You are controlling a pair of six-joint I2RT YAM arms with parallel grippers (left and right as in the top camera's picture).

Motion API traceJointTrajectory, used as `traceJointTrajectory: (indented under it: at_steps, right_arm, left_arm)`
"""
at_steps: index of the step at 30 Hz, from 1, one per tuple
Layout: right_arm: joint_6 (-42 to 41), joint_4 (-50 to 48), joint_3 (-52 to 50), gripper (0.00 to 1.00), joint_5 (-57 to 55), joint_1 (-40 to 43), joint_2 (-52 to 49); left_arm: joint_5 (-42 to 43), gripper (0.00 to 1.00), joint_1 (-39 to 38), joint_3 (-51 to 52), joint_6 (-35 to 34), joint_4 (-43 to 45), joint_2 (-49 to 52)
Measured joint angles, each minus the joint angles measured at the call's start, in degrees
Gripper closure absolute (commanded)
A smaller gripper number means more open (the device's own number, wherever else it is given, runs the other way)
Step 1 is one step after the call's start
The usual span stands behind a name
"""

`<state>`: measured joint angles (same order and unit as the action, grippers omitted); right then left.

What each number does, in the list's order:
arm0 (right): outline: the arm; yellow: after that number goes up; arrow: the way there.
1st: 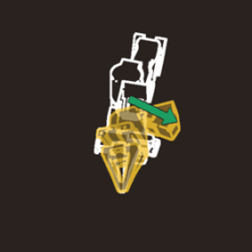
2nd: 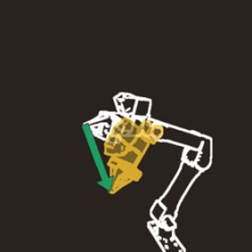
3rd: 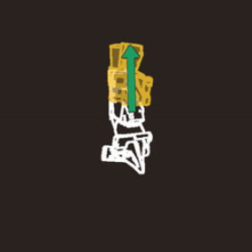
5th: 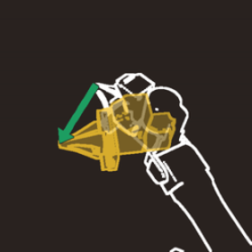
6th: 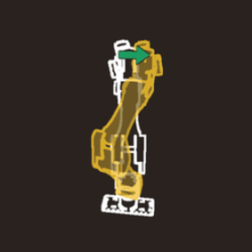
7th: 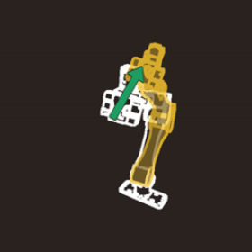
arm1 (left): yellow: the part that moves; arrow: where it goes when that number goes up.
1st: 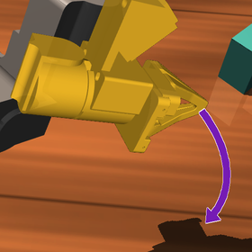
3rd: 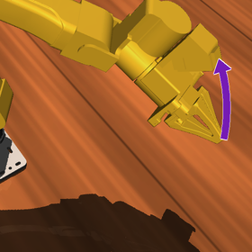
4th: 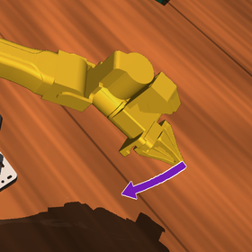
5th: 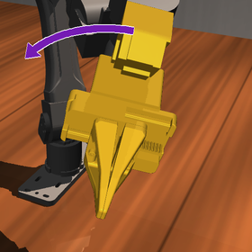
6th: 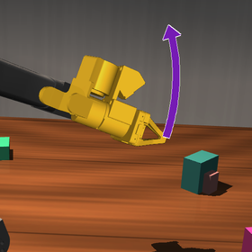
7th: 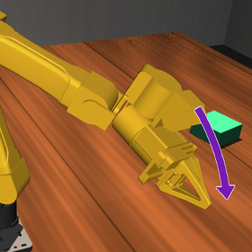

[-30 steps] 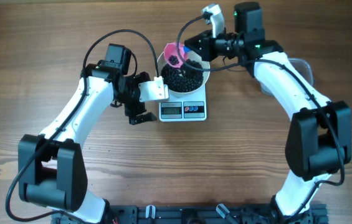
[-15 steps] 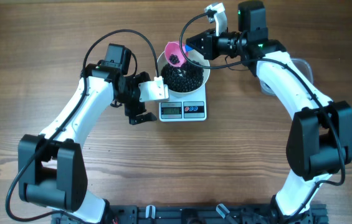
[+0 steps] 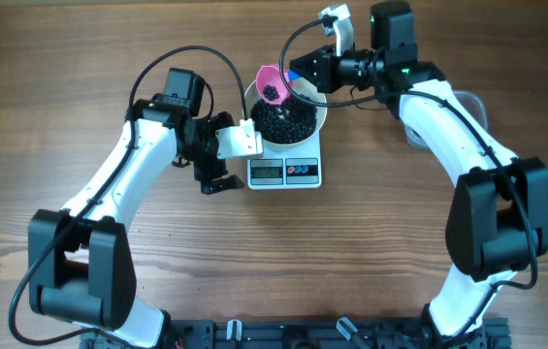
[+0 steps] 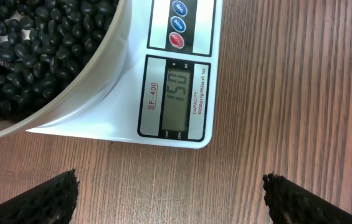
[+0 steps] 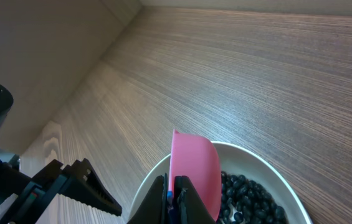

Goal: Scoop item into bowl and weigh 150g on scale

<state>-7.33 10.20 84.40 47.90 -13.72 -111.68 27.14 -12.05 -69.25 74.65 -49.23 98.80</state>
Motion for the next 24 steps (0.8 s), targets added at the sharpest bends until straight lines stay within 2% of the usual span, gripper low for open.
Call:
traceJointTrajectory:
  at_steps: [13,18,24]
  right_arm:
    - [-1.3,0.1,0.0,0.96,0.4,0.0,0.0]
    - [-2.4,4.0,0.0,0.96,4.4,0.0,0.0]
    - [-4.9,4.0,0.0,0.96,7.0,0.0,0.0]
  left_arm:
    - [0.0,0.00,0.0,0.0,0.0,0.0,0.0]
    - [0.0,0.00,0.0,0.0,0.0,0.0,0.0]
    - [0.0,0.00,0.0,0.0,0.0,0.0,0.0]
